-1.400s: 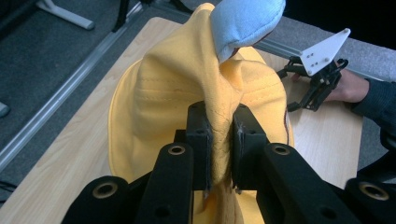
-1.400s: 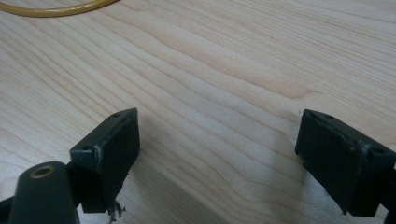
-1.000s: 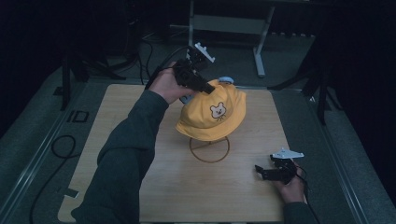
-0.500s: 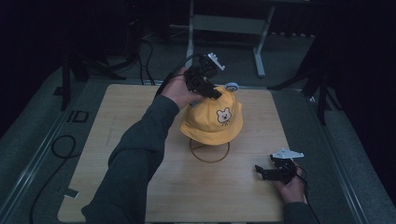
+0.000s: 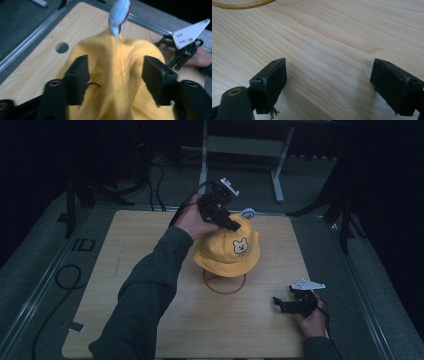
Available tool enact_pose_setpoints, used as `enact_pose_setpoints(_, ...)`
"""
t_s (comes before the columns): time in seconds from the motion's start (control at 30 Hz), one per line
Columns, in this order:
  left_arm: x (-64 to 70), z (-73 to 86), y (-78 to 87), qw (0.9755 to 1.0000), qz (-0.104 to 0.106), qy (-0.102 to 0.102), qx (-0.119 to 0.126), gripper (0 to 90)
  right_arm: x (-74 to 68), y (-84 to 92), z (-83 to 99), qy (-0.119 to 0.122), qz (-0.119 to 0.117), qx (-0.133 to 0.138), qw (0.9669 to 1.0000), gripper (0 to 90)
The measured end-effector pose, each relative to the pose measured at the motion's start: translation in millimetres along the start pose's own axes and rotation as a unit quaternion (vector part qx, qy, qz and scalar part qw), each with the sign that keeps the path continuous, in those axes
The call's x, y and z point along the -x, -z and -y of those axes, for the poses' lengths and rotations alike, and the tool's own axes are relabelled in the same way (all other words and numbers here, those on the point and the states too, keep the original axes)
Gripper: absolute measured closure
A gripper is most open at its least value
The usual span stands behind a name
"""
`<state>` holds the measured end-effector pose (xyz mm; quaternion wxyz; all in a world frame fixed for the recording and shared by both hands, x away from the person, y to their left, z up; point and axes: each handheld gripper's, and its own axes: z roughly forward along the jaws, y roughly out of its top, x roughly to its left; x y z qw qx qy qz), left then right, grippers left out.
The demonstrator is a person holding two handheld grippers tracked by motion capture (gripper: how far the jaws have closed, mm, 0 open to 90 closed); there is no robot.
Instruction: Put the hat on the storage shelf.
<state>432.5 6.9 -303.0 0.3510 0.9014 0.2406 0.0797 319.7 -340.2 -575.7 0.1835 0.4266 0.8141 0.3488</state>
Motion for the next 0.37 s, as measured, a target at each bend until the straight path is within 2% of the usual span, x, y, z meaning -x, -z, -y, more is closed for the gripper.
enact_pose_setpoints(0.1,-0.8,0.2,3.7,0.9998,-0.008,0.006,0.018,33.2,0.0,0.0,0.0,0.0,0.0,0.0,1.0,13.7)
enact_pose_setpoints(0.37,-2.2,6.1,12.7,0.9992,-0.01,0.012,0.037,33.4,0.0,0.0,0.0,0.0,0.0,0.0,1.0,13.7)
